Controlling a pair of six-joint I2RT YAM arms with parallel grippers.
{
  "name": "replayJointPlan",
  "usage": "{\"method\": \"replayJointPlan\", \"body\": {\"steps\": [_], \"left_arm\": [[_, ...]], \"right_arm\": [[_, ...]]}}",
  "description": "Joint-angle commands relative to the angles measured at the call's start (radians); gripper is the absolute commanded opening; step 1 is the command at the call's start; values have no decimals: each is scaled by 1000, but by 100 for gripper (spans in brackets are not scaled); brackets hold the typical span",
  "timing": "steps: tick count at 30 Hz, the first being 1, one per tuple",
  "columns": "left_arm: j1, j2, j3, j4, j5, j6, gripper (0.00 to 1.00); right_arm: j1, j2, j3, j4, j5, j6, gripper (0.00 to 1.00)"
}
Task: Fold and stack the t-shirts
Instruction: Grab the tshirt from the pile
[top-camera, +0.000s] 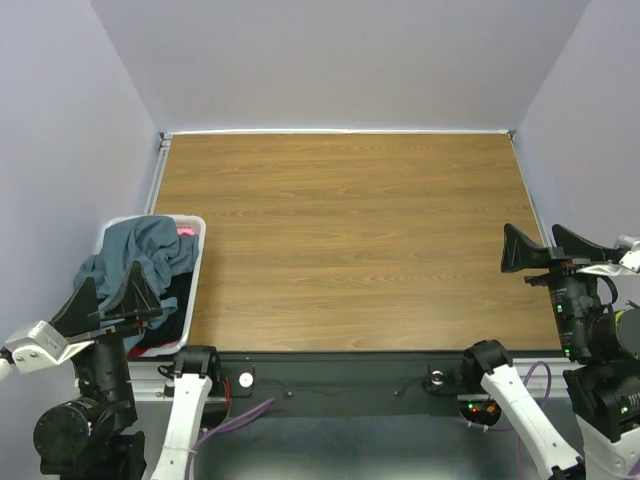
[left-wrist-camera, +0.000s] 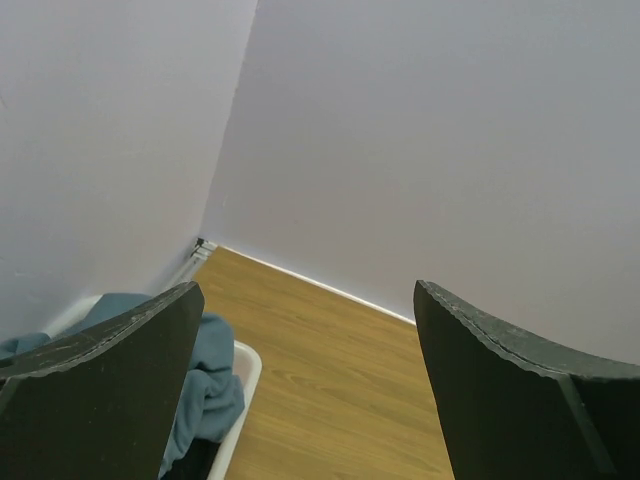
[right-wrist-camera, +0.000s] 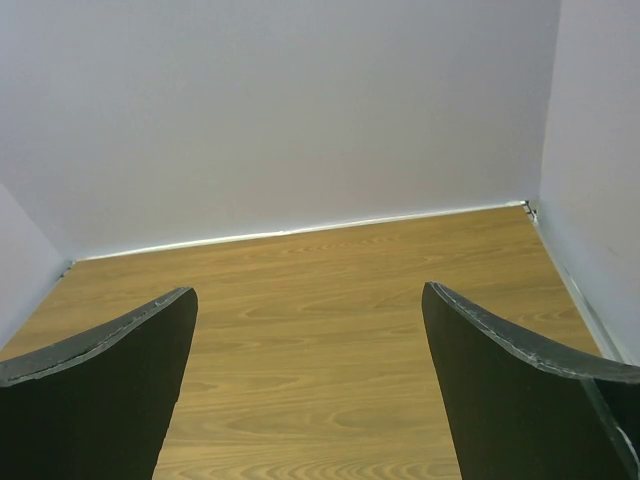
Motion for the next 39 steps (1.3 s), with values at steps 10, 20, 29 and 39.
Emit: {"method": "replayJointPlan", "body": {"steps": [10, 20, 29, 39], "left_arm": [[5, 271, 20, -122, -24, -122, 99], [6, 809, 34, -213, -51, -208, 99], [137, 1029, 63, -148, -252, -118, 99], [264, 1098, -49, -38, -229, -50, 97]], "right_arm": [[11, 47, -26, -5, 28, 18, 100], [12, 48, -81, -8, -91, 84, 100], [12, 34, -103, -9, -193, 127, 100], [18, 44, -98, -17, -188, 113, 100]]}}
